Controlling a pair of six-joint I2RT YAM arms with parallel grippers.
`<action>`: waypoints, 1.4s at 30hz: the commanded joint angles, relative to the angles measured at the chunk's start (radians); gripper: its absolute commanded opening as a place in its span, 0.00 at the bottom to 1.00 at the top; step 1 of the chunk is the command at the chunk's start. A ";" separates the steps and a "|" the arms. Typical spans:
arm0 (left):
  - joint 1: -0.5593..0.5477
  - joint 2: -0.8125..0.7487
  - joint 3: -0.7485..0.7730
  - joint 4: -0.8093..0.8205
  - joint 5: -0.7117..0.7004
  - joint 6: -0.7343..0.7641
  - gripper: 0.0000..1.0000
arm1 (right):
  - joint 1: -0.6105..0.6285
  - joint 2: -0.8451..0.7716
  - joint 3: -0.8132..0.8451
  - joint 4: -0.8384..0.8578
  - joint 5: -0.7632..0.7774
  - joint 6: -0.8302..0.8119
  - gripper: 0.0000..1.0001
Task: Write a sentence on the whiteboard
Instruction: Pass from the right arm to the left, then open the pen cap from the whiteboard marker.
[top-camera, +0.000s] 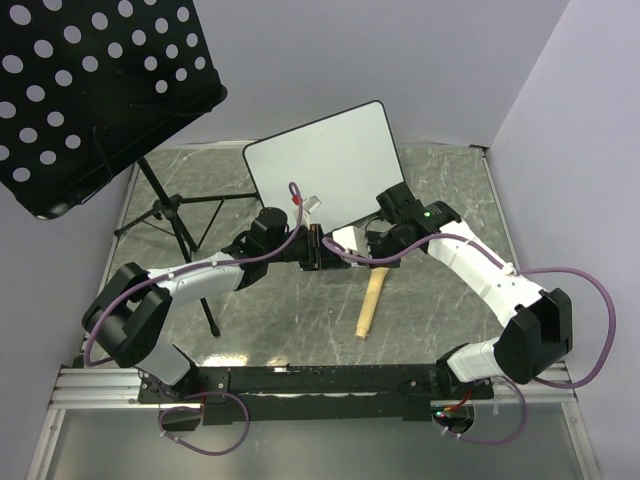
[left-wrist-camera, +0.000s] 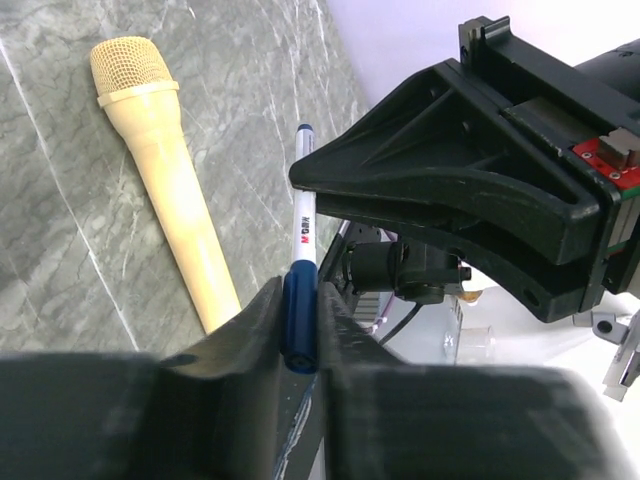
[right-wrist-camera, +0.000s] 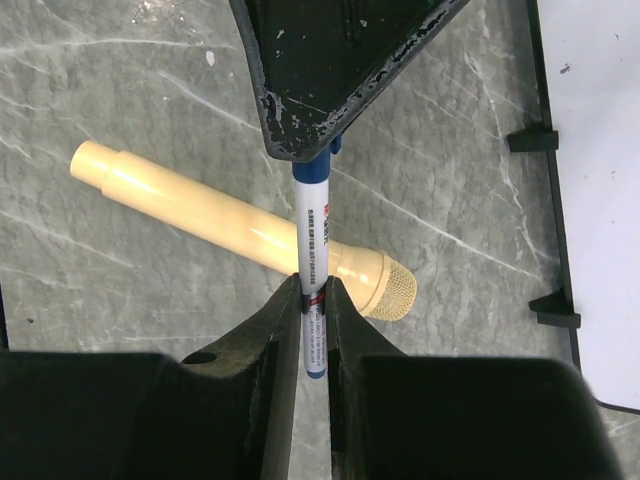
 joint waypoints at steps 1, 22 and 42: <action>-0.006 -0.016 0.026 0.041 0.025 0.000 0.10 | 0.010 -0.007 0.035 0.012 -0.004 0.019 0.00; 0.032 -0.461 -0.285 0.413 -0.217 0.003 0.01 | -0.310 -0.312 -0.152 0.867 -0.757 1.084 1.00; 0.029 -0.515 -0.328 0.623 -0.230 -0.038 0.01 | -0.166 -0.155 -0.336 1.968 -0.783 2.276 0.99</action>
